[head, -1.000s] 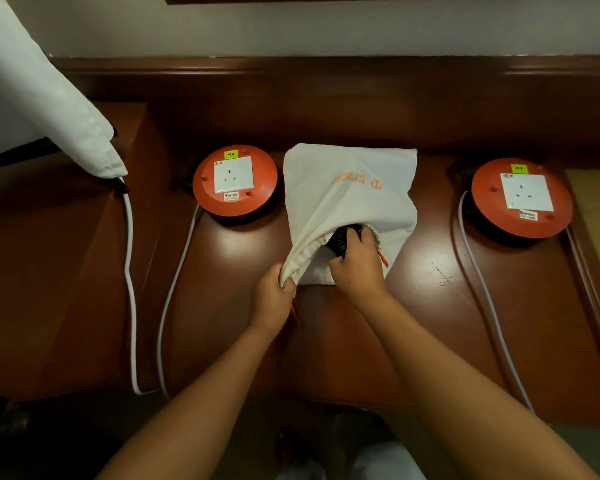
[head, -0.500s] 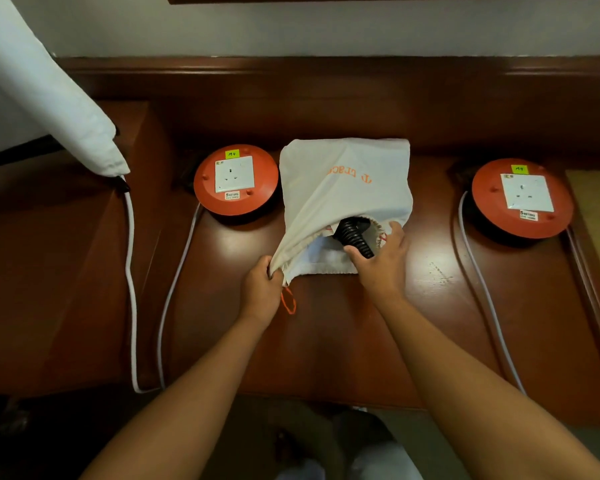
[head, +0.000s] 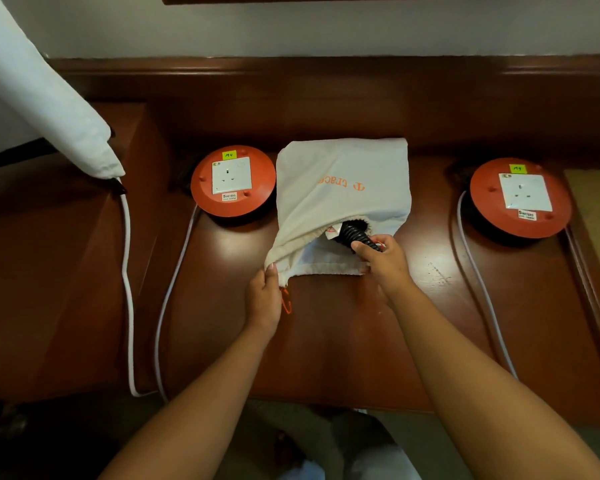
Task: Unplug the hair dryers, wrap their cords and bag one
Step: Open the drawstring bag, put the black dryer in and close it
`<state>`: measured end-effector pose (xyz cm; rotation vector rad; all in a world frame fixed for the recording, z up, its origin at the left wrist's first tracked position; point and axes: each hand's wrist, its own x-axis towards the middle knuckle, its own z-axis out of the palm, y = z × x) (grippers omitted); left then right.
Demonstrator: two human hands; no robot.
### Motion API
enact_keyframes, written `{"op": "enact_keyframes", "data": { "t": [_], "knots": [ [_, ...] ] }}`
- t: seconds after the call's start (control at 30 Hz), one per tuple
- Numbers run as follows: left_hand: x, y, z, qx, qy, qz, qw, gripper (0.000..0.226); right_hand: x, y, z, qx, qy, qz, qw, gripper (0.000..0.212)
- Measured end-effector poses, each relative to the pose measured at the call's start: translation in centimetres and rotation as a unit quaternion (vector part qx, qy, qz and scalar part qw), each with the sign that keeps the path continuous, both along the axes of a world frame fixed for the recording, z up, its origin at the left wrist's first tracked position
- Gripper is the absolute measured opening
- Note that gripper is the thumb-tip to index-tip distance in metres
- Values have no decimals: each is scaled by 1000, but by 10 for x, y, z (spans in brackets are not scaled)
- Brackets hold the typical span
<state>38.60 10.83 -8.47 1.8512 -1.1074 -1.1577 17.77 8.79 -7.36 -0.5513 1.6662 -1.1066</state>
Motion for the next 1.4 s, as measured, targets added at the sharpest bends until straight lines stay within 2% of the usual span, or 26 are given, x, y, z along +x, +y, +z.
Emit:
{"op": "enact_keyframes", "data": {
  "t": [0.13, 0.23, 0.3, 0.4, 0.47, 0.53, 0.6, 0.73, 0.77, 0.87, 0.97, 1.2, 1.4],
  "knots": [
    [-6, 1, -9, 19, -33, -16, 999, 25, -4, -3, -3, 11, 105, 36, 994, 30],
    [-7, 0, -7, 19, -62, -13, 998, 17, -8, -1, -1, 1, 71, 43, 997, 33],
    [-7, 0, -11, -53, -135, -27, 989, 40, -8, 1, 0, -1, 48, 27, 998, 34],
    [-22, -3, -9, -177, -288, -105, 935, 64, -5, 2, 0, -5, 33, 3, 999, 34],
    [-42, -11, -3, -202, -343, -172, 901, 72, -3, 3, -1, -16, -29, -13, 999, 34],
    [-58, -24, -3, -191, -364, -220, 885, 78, -3, 3, -2, -23, -95, -16, 995, 53],
    [-68, -38, -4, -161, -355, -234, 890, 80, -6, 2, -1, -26, -139, -11, 990, 68],
    [-72, -56, -8, -145, -338, -267, 891, 77, -17, -6, -3, -23, -173, 29, 984, 41],
    [-71, -57, -9, -153, -338, -272, 888, 76, -19, -10, -3, -3, -148, 21, 989, 38],
    [-69, -59, -11, -176, -321, -272, 890, 74, -25, -23, 5, 53, 15, 19, 998, 23],
    [-73, -56, -12, -211, -305, -268, 889, 67, -26, -36, 11, 37, 92, 32, 995, 4],
    [-89, -61, -7, -251, -301, -241, 888, 49, -49, -7, 32, -12, 196, 75, 978, 17],
    [-120, -77, 4, -240, -220, -157, 932, 47, -62, 29, 49, -35, 232, 92, 968, 25]
  ]
}}
